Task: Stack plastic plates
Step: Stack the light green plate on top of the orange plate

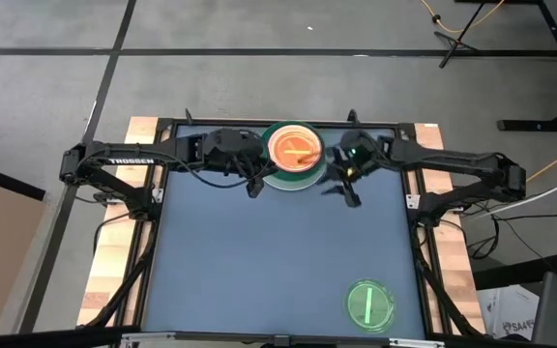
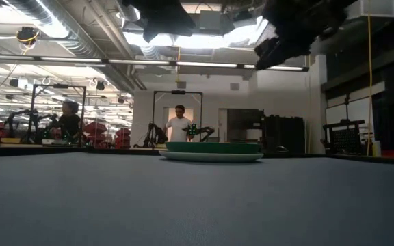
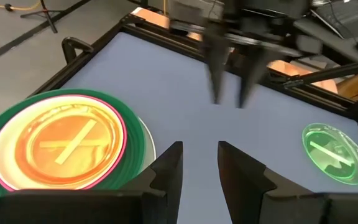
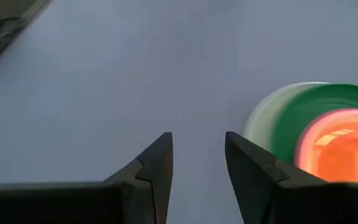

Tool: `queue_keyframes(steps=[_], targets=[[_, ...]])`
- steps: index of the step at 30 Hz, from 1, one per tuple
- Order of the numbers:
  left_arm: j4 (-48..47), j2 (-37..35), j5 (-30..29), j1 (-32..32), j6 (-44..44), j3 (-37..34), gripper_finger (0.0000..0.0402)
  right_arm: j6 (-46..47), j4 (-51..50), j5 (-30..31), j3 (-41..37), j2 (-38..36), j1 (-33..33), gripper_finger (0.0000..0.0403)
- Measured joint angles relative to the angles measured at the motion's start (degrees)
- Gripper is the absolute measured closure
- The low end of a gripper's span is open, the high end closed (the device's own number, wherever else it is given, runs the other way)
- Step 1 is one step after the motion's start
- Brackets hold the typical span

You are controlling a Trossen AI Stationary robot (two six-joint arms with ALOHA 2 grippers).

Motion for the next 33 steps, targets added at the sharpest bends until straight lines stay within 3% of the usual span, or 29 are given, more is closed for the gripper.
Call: queue_keyframes(steps=[6,13,27,33], targets=[[0.0,0.0,-3.5,-2.0,0.4,0.0,0.0308,1.2,-7.3,0.4,0.0,-3.0,9.1,0.0265],[0.0,0.0,-6.3,-4.4,0.4,0.0,0.0308,8.2,-13.1,7.5,0.0,-3.4,21.9,0.0265],[0.0,0.0,-9.2,-8.0,0.5,0.0,0.0308,27.2,-14.2,20.2,-0.2,-3.4,44.8,0.0265],[0.0,0.0,-9.2,-9.6,0.5,0.0,0.0308,36.2,-12.5,23.0,-4.8,-3.4,51.9,0.0265]])
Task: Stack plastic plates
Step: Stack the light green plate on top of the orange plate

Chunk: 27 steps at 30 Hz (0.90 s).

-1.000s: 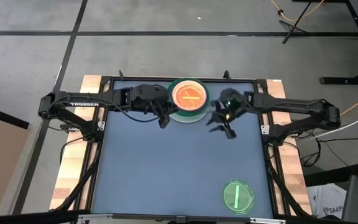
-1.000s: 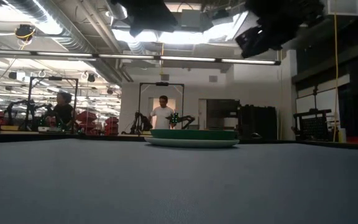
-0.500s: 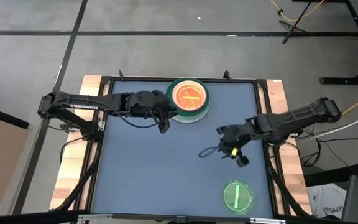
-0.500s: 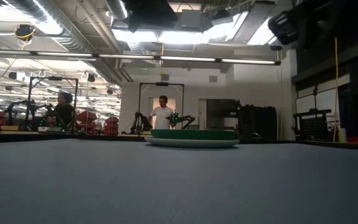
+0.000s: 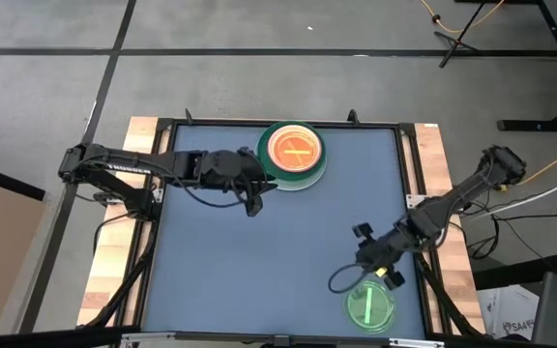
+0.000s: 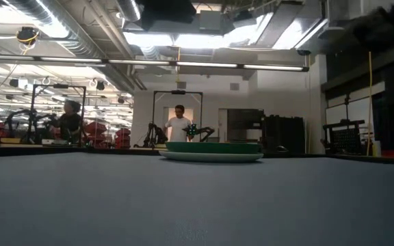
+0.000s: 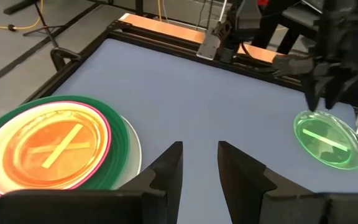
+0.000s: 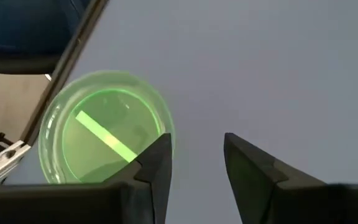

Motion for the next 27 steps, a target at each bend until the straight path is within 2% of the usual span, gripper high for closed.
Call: queue_keyframes(steps=[6,14,27], targets=[[0.0,0.0,0.0,-0.9,0.0,0.0,0.0308,4.8,8.4,0.7,-8.2,0.0,3.8,0.0265],[0.0,0.0,0.0,-1.9,0.0,0.0,0.0308,10.9,18.1,-0.3,-18.3,0.0,3.9,0.0265],[0.0,0.0,-0.2,-1.9,-0.1,0.0,0.0308,18.2,28.7,-8.8,-26.0,0.0,3.9,0.0265]])
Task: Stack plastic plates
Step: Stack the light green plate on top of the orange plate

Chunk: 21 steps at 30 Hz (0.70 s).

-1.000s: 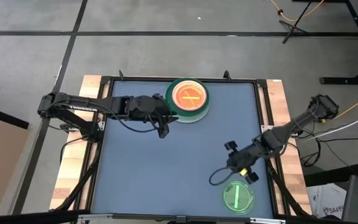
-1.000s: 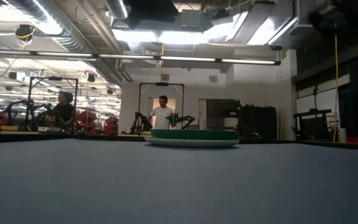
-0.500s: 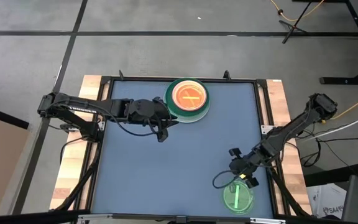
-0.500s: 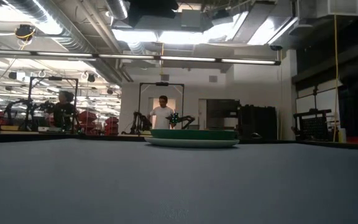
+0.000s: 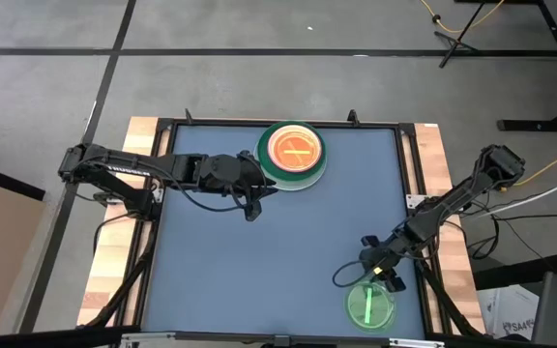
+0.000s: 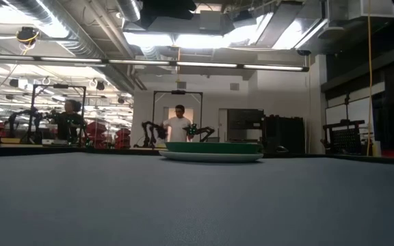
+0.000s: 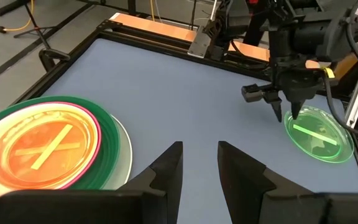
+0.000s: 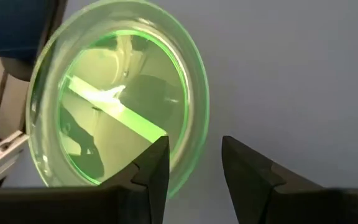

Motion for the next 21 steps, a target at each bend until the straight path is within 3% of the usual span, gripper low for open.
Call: queue_keyframes(steps=[21], targets=[[0.0,0.0,-2.6,0.0,-0.2,0.0,0.0308,3.3,6.1,-0.9,-3.3,0.0,0.0,0.0265]])
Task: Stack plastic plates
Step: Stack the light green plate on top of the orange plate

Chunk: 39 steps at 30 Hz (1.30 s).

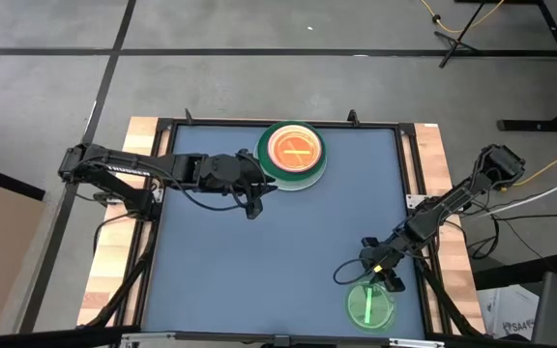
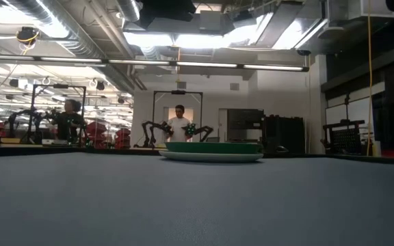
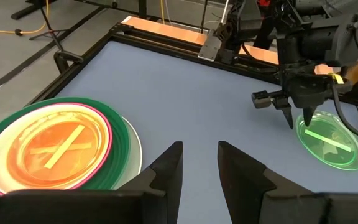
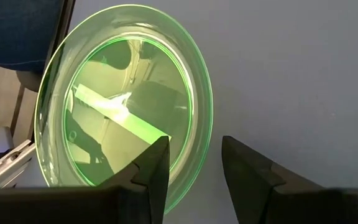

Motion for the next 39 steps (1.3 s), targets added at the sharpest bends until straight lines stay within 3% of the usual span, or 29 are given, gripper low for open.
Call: queue_keyframes(steps=[29,33,39], targets=[[0.0,0.0,0.0,0.0,0.0,0.0,0.0308,0.9,6.0,-2.8,0.0,6.8,0.0,0.0266],[0.0,0.0,0.0,0.0,0.2,0.0,0.0308,0.9,5.9,-2.5,0.0,6.8,0.0,0.0289],[0.0,0.0,-0.1,-0.4,1.6,0.0,0.0308,0.8,5.8,-1.6,0.0,6.9,0.0,0.0354]])
